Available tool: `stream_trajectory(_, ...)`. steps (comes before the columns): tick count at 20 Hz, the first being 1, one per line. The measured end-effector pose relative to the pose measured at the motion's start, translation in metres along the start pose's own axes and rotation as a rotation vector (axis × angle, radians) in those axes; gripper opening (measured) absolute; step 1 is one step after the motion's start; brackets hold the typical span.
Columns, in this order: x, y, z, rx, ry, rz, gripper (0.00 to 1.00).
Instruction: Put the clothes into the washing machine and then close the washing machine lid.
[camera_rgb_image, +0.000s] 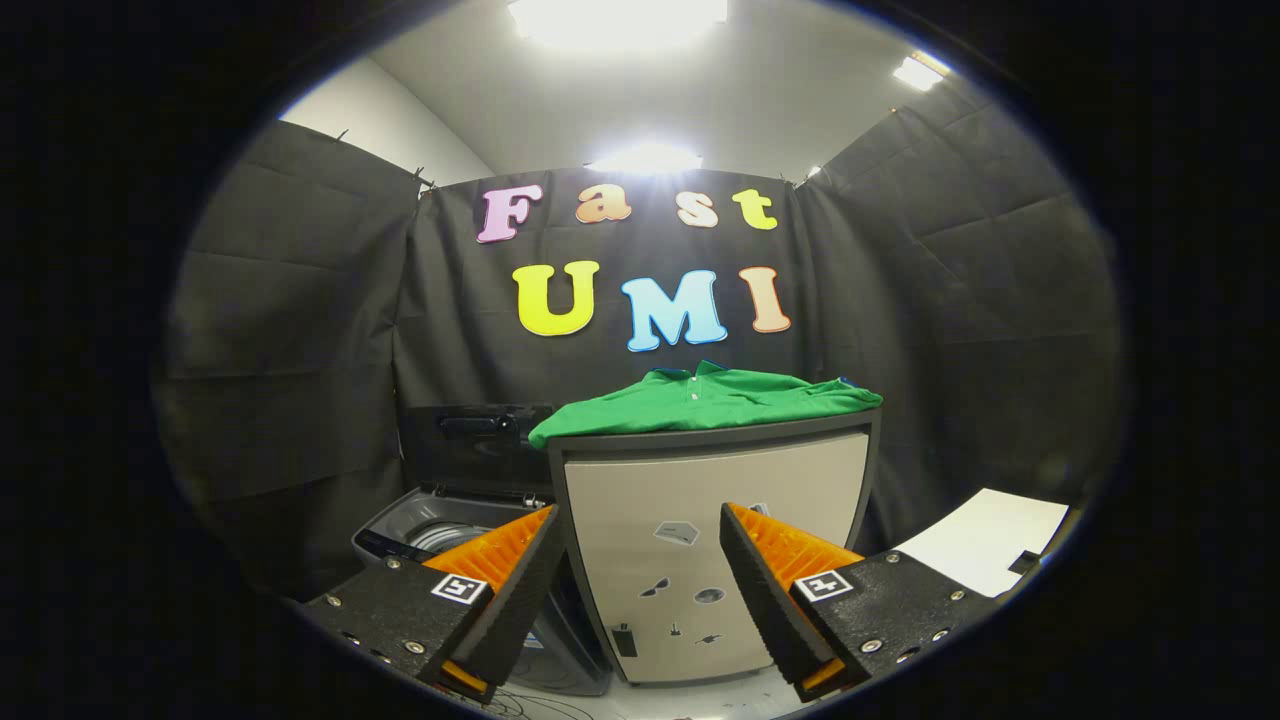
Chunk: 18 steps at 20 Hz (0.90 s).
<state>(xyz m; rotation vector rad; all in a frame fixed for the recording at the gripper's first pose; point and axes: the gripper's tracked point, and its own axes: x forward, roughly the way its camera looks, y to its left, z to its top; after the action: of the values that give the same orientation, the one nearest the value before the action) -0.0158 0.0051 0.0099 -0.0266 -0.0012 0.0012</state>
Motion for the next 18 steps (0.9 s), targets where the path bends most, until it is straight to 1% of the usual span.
stream_trajectory(5, 0.0, 0.002, 0.039, -0.015, -0.021, 0.014, 0.96)
stream_trajectory(9, 0.016, -0.003, 0.07, -0.025, -0.04, 0.01, 0.96)
stream_trajectory(14, 0.057, -0.013, 0.108, -0.068, -0.065, -0.006, 0.96)
stream_trajectory(18, 0.096, -0.021, 0.125, -0.047, -0.057, -0.009, 0.96)
